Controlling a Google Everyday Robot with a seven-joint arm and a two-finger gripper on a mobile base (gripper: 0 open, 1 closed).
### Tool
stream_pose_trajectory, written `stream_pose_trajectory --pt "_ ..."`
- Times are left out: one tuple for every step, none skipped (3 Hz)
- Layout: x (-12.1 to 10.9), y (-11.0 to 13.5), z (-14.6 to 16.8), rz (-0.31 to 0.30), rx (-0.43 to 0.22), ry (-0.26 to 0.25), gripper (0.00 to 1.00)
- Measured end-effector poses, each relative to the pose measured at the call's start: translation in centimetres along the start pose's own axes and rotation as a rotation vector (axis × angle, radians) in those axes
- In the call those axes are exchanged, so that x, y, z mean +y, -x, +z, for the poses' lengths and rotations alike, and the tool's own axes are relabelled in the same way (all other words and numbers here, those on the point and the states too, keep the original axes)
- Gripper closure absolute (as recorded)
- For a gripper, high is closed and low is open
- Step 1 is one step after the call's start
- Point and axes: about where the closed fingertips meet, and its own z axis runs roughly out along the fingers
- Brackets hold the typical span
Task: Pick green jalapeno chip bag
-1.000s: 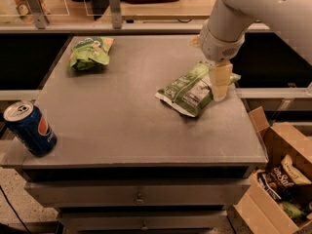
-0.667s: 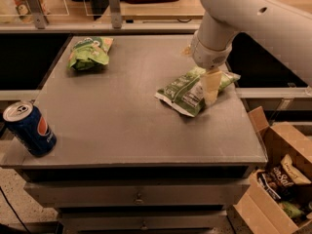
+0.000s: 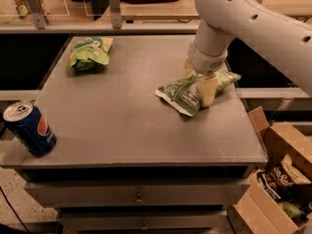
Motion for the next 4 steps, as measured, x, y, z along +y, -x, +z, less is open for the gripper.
stream_pose_trajectory --pt "-0.1 0.0 -0.4 0.000 0.000 0.000 0.70" --pt "-0.1 0.0 -0.4 0.000 0.000 0.000 0.93" --pt "-0.1 0.0 -0.5 0.000 -0.003 -0.002 1.00" --pt "1.0 1.5 -5.3 0.008 -0.050 -0.073 1.00"
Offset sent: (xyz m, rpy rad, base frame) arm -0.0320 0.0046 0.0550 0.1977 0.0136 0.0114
